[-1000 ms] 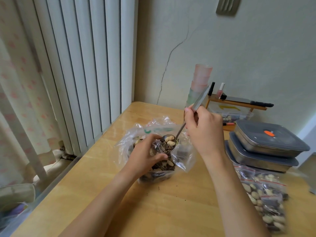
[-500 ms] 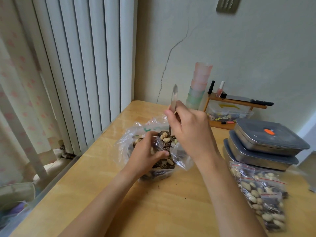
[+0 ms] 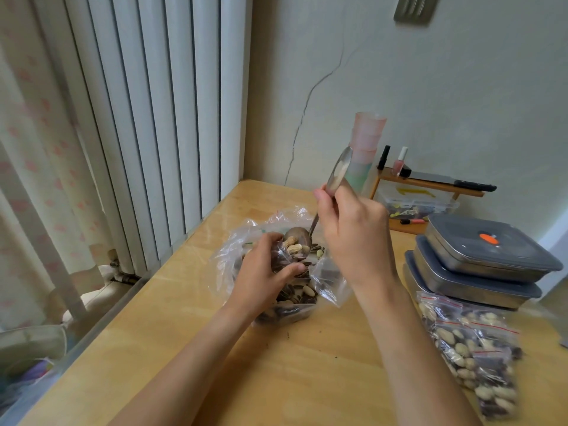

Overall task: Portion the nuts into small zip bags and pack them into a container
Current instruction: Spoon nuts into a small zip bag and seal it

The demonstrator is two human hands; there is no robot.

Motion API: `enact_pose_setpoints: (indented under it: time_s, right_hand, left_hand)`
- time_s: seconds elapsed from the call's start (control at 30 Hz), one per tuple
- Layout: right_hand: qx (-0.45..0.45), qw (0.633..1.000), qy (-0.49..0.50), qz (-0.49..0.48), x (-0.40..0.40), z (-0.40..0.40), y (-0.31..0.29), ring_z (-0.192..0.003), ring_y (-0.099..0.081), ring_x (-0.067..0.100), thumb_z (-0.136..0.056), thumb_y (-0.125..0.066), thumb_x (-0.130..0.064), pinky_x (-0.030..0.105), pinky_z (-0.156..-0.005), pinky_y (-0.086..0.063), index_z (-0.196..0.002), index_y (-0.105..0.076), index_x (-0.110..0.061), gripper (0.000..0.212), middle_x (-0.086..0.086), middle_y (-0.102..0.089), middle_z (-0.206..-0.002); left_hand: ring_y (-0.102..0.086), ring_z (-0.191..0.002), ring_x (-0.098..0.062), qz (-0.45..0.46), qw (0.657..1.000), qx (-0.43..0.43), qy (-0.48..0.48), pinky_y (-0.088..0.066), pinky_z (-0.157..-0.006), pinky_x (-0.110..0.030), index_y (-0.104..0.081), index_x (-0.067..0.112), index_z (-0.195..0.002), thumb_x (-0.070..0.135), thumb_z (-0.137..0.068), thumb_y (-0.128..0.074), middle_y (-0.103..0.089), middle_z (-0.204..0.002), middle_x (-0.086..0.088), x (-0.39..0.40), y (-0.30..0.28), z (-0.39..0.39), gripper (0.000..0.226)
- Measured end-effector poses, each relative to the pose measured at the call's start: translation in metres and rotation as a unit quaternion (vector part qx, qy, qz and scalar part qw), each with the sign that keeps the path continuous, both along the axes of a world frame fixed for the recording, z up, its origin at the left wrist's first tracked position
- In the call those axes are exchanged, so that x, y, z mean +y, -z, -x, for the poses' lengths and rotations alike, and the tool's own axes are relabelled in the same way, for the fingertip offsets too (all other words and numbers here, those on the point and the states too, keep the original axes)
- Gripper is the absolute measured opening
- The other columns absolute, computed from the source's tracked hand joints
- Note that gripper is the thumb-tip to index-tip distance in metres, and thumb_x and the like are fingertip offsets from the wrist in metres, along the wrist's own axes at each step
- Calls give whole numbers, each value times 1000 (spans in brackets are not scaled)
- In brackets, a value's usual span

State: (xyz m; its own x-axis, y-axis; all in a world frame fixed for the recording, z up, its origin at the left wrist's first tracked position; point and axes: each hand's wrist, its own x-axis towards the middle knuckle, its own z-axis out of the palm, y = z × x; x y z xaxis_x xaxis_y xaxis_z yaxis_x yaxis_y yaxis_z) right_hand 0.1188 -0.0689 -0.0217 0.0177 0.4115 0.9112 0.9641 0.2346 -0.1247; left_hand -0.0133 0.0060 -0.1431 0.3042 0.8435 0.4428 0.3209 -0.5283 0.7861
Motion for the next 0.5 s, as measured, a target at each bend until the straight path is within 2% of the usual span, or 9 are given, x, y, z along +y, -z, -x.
enact_pose_setpoints:
  time_s: [0.1,0.2,0.3,0.43,0.5]
  right_hand:
    - [10,1000,5,2,0,-2,1,-50,-54,17,-102,-63,-15,24,-47,-35,-88,-67,-3,19,4,-62,-64]
    - [17,1000,8,-19,-1,-1,-1,-52,-49,13,-102,-62,-14,20,-52,-31,-88,-68,-2,19,4,-62,-64]
    - [-13,999,-3,-38,-2,2,-2,-51,-49,14,-102,-64,-13,20,-50,-32,-86,-66,-2,19,5,-60,-63]
    - [-61,996,-56,-37,-4,3,-5,-54,-53,14,-103,-61,-14,22,-49,-39,-87,-66,-2,20,4,-60,-67]
    - [-70,995,-74,-18,-5,4,-5,-57,-56,15,-105,-58,-18,24,-50,-44,-91,-67,-2,23,3,-62,-69]
  left_hand:
    - [-56,-119,-7,-10,1000,2,8,-47,-96,-21,-46,21,-138,65,-74,-70,-59,-134,8,-2,-1,-1,81]
    - [-58,-114,-5,-10,1000,-2,4,-43,-88,-12,-45,22,-137,64,-75,-70,-60,-127,11,-3,-2,-1,79]
    - [-59,-110,-1,-1,1000,-22,-4,-42,-82,-7,-44,26,-134,65,-75,-71,-62,-122,12,-3,-4,-1,77]
    - [-57,-98,15,11,997,-77,-13,-43,-78,-3,-43,22,-136,46,-80,-81,-56,-110,24,-6,-8,-1,72]
    - [-59,-94,11,9,996,-87,-18,-44,-77,-5,-42,23,-137,44,-80,-82,-56,-103,23,-6,-7,-2,72]
